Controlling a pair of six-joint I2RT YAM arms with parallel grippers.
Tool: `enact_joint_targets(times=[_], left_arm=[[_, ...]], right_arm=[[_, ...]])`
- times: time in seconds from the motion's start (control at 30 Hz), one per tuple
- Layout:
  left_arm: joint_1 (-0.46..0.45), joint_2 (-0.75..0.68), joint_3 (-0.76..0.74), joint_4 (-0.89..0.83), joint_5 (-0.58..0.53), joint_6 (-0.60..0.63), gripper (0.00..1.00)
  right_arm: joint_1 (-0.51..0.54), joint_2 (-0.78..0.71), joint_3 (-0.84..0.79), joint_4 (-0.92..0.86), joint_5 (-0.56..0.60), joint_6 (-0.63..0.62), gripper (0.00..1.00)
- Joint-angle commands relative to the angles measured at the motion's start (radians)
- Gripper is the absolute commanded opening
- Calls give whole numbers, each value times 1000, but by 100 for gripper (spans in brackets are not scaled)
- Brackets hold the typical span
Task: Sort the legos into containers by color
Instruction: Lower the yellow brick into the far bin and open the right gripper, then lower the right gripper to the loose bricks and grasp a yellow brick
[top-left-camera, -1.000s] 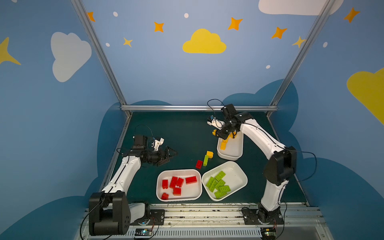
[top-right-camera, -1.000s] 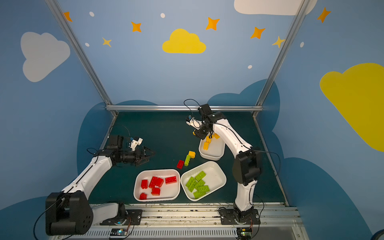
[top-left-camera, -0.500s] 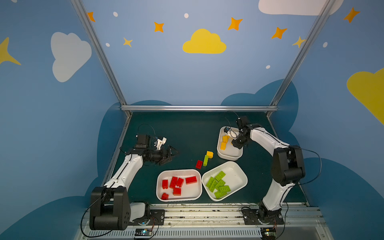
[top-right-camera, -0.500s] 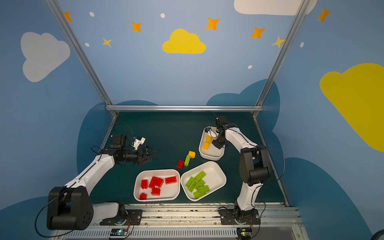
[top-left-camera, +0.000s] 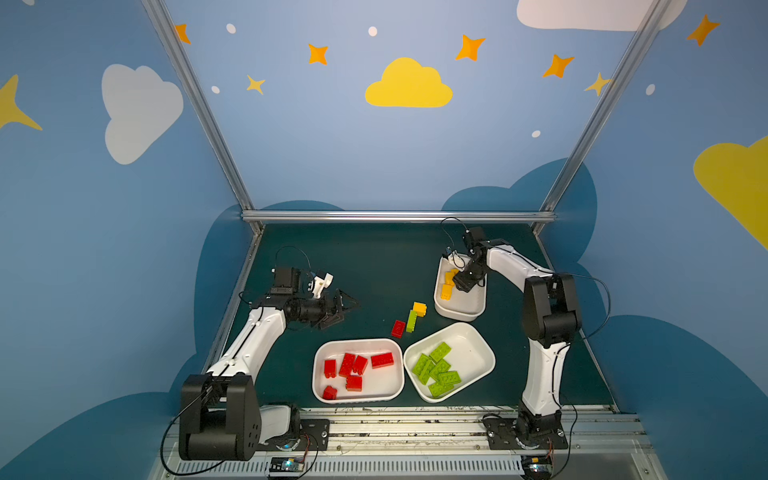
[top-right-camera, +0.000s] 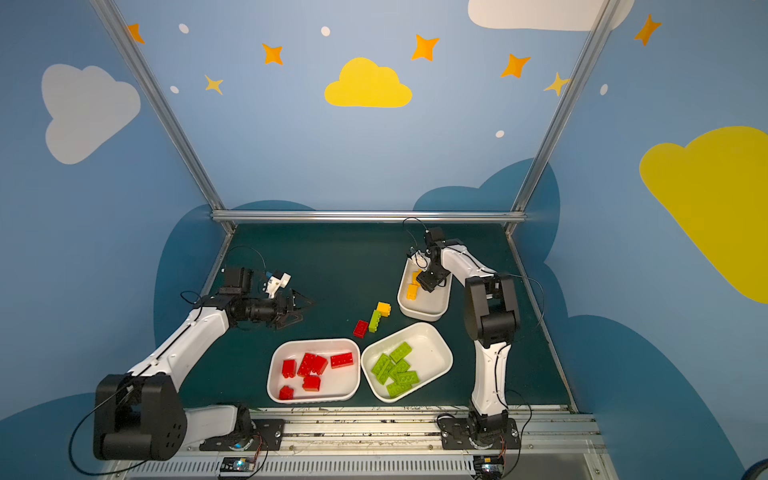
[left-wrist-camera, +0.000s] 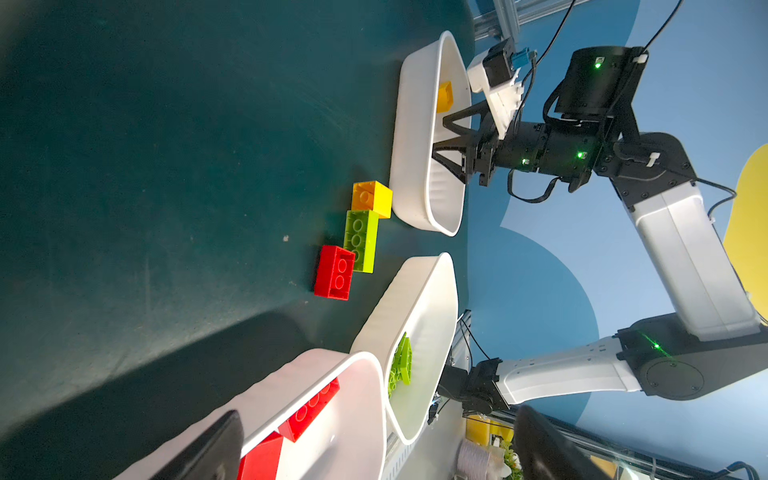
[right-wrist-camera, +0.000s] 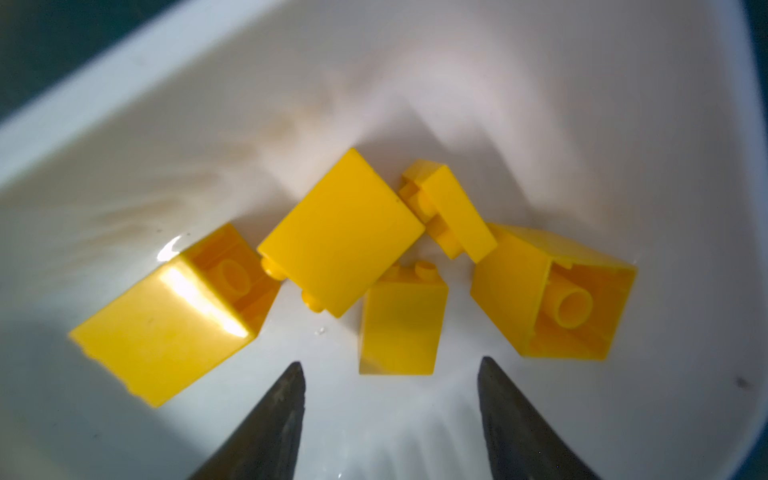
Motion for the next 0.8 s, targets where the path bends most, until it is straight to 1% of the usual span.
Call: enact_joint_targets(times=[0.0,0.2,0.23,0.33,0.37,0.4,0.5,0.6,0.67,0.77], left_arm=[[-4,-5,28,-24,-1,20,100],[-2,-2,29,-16,-2,20,100],[-2,-1,28,-16,-4,23,100],[-2,5,31,-19,1,26,100],[-1,6,31,-17,3,26,99],[-3,4,32,-15,3,26,100],[-1,-6,37,-19,-5,28,99],[-1,-15,32,-27,-15,30,100],[-2,-24,23,-28,-16,29,100],[-2,-43,2,-24,-20,26,100]], right_arm=[[15,-137,-2,-76,-87,59,68],[108,-328,-74,-144,-153,97,73],[120,-347,-75,-160,-180,105,73],[163,-392,-84,-192,-320,125,82],[183,-405,-94,-193,-360,116,83],[205,-413,-105,-186,-369,117,83],[273,-418,-135,-175,-370,90,83],[307,-376,-121,-188,-364,79,82],[329,-331,-105,-208,-334,63,81],[351,-276,-103,-180,-262,37,80]])
